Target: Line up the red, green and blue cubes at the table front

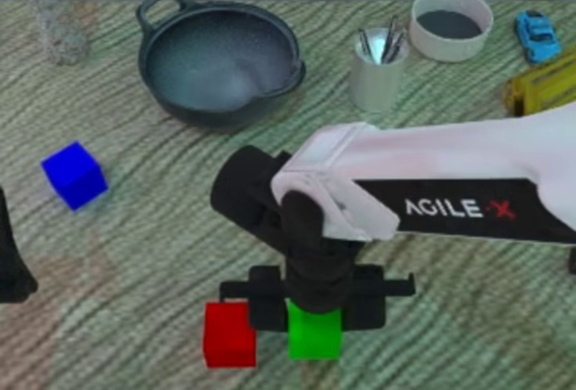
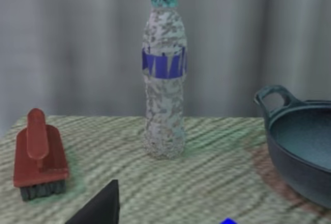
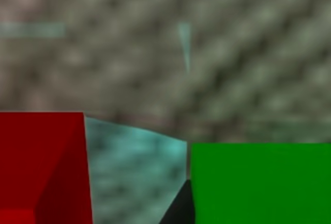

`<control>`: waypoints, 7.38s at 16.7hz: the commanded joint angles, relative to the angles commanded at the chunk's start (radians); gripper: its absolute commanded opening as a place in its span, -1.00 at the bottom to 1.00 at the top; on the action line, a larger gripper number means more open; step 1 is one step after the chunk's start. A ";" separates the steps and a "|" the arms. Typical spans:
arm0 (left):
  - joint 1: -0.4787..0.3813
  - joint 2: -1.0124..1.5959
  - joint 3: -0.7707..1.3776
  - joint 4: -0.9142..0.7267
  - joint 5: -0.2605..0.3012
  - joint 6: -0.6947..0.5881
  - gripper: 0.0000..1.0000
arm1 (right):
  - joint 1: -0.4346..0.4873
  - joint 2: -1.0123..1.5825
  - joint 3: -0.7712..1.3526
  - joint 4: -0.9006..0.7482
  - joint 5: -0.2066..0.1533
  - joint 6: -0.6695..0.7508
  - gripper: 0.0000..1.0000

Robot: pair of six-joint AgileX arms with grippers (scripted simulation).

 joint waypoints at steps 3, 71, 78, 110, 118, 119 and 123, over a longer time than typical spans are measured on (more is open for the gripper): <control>0.000 0.000 0.000 0.000 0.000 0.000 1.00 | 0.000 0.000 0.000 0.000 0.000 0.000 0.06; -0.050 2.165 1.694 -1.103 0.003 0.786 1.00 | -0.917 -2.099 -1.403 0.864 -0.019 -0.928 1.00; -0.051 2.250 1.558 -0.878 0.004 0.786 1.00 | -0.917 -2.099 -1.403 0.864 -0.019 -0.928 1.00; -0.038 2.191 1.654 -1.043 0.005 0.787 -1.00 | -0.917 -2.099 -1.403 0.864 -0.019 -0.928 1.00; -0.038 2.160 1.698 -1.111 0.003 0.786 -1.00 | -0.917 -2.099 -1.403 0.864 -0.019 -0.928 1.00; -0.050 2.161 1.701 -1.112 0.003 0.784 -1.00 | -0.917 -2.099 -1.403 0.864 -0.019 -0.928 1.00; -0.202 2.174 1.731 -1.130 0.004 0.751 -1.00 | -0.917 -2.099 -1.403 0.864 -0.019 -0.928 1.00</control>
